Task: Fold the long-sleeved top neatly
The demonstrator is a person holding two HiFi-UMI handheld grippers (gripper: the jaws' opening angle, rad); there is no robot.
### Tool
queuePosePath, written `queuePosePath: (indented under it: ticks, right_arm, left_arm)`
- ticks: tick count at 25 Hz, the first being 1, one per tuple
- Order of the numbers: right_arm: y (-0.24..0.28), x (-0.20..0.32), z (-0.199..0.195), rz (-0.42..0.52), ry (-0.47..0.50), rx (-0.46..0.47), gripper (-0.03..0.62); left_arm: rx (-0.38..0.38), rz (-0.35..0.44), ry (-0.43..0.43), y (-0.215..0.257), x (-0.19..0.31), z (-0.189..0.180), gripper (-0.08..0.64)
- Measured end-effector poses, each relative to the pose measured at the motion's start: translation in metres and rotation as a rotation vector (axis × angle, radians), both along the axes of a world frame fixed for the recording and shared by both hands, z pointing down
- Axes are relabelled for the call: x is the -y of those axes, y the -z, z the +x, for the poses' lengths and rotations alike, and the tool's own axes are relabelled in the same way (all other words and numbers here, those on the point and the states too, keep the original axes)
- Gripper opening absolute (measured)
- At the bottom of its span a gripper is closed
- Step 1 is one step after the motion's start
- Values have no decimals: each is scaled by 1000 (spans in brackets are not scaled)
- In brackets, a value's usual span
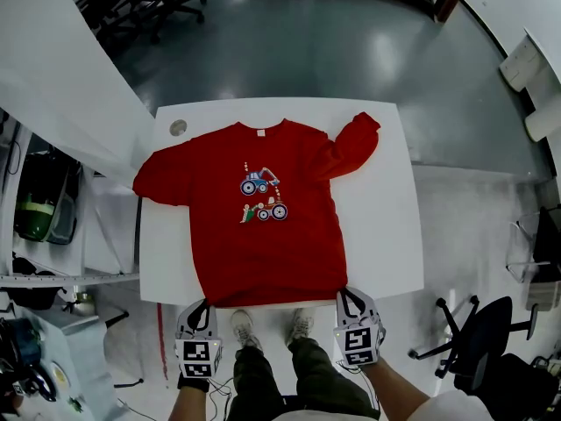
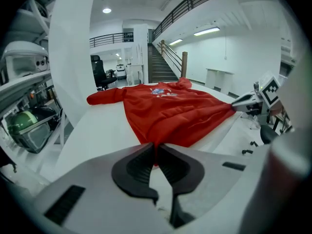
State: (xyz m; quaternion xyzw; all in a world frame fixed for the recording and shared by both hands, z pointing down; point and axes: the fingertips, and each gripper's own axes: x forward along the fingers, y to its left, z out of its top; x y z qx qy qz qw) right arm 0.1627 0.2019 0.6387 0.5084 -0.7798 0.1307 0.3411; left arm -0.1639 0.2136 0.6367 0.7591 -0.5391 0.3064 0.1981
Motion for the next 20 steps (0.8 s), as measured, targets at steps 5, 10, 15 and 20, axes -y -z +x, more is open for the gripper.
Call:
queuePosePath:
  ticks: [5,10,15,20]
  right_arm:
    - [0,-3,3,4,30,24,35]
    - [12,1,3,18,43,105,52]
    - [35,9,6,64,68,173,87]
    - [50,9,8,87,86,195,98]
  left_arm:
    - [-61,-9,10,-2,-7,-3,53]
    - [-67,-3,43,8,-4,-9,123]
    - [-59,43,72,36,-3,-14,144]
    - [-39,31,64,44,-19,-21,146]
